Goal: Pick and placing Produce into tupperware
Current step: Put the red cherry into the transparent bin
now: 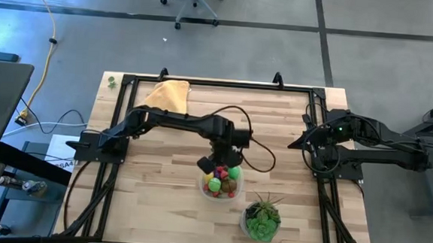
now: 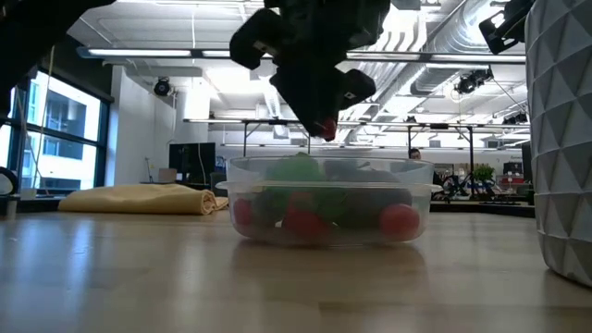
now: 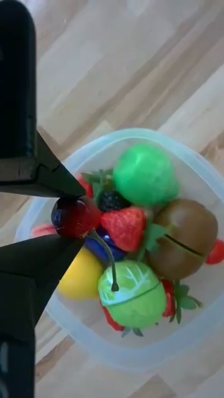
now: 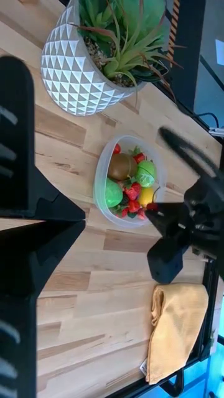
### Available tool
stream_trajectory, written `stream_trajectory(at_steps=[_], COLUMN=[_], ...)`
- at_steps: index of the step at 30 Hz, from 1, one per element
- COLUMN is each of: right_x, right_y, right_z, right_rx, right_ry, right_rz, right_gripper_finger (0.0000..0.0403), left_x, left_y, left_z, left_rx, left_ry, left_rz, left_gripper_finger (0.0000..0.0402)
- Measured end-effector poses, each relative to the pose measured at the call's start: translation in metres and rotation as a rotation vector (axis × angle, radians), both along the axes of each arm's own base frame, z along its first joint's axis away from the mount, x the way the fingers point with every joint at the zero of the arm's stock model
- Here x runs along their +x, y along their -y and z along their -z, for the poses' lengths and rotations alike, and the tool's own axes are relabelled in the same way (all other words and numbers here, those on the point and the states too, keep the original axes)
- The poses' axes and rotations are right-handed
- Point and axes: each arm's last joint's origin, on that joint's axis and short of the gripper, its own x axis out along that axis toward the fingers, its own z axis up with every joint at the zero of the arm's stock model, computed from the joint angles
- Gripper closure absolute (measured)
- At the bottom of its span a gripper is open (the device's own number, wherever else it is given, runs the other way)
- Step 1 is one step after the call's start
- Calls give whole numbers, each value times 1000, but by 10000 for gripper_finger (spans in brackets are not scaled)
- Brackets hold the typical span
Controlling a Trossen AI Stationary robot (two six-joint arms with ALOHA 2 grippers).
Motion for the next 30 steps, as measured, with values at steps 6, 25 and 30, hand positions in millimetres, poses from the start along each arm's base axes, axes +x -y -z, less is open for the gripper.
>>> stream_trajectory(at_steps=[6, 25, 30], right_x=[0, 0, 0], right_y=[0, 0, 0], right_z=[0, 0, 0], right_rx=[0, 0, 0], right_ry=[0, 0, 0], right_rz=[0, 0, 0], right_gripper_finger=[402, 402, 402], left_x=[-1, -10, -10], left_y=[0, 10, 10], left_z=[1, 36, 37], left_rx=[3, -8, -7], left_ry=[-24, -169, -170], left_rz=[-54, -72, -75], left_gripper_finger=[316, 316, 316])
